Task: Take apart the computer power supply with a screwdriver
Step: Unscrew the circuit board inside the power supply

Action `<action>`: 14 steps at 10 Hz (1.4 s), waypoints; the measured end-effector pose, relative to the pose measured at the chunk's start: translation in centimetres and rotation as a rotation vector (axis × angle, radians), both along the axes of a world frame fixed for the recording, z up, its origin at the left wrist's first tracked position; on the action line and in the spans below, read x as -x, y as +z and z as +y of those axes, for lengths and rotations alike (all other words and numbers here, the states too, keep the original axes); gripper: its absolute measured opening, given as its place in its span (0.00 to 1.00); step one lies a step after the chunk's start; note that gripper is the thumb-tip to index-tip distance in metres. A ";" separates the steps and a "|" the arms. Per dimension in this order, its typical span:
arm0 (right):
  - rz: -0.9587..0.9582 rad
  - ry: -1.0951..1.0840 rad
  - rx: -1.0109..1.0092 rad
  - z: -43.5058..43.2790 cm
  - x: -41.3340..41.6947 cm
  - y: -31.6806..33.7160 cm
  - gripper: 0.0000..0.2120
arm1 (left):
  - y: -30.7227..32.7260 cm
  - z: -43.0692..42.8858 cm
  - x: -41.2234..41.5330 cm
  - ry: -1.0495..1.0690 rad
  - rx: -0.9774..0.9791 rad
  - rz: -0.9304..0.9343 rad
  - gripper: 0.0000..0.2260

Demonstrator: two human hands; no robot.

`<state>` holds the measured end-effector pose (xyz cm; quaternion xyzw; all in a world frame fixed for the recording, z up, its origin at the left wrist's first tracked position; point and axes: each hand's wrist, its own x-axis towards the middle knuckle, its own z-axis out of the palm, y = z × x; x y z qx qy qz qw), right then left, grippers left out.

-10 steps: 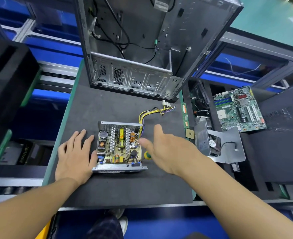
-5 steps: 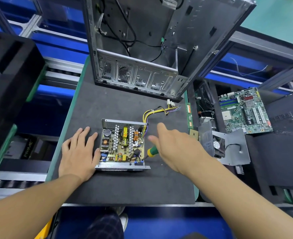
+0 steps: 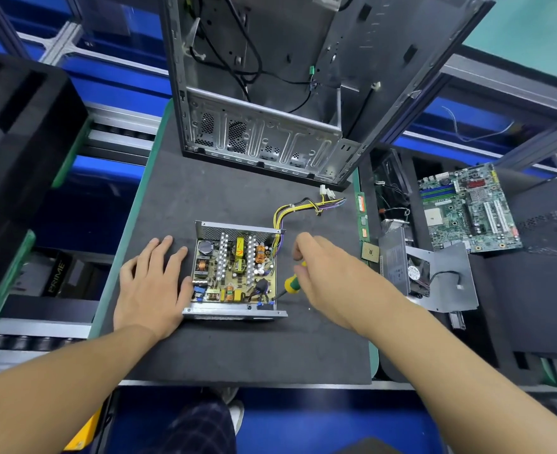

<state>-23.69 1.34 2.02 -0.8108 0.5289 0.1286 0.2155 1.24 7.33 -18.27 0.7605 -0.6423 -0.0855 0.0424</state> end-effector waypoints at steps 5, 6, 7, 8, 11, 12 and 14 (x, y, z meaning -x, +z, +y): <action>-0.169 -0.112 0.058 -0.6 2.2 0.1 0.07 | -0.1 0.0 0.0 -0.001 -0.006 0.000 0.26; -0.196 -0.171 0.092 -0.6 3.8 0.5 0.06 | -0.1 0.1 0.0 0.002 -0.002 -0.011 0.26; -0.173 -0.276 0.134 -0.1 6.8 0.9 0.06 | -0.2 0.0 -0.1 0.001 0.001 -0.014 0.26; -0.063 -0.395 0.198 0.6 10.8 1.0 0.06 | -0.5 0.0 0.0 -0.015 0.005 -0.020 0.25; 0.025 -0.593 0.205 2.1 17.1 -0.5 0.07 | -0.5 0.1 0.0 -0.010 0.041 0.007 0.25; 0.013 -0.599 0.242 2.4 17.9 -0.7 0.07 | 0.1 0.0 0.5 -0.009 0.049 0.018 0.25; 0.019 -0.645 0.272 3.0 19.5 -1.3 0.05 | 0.5 0.3 1.8 -0.035 0.031 -0.012 0.26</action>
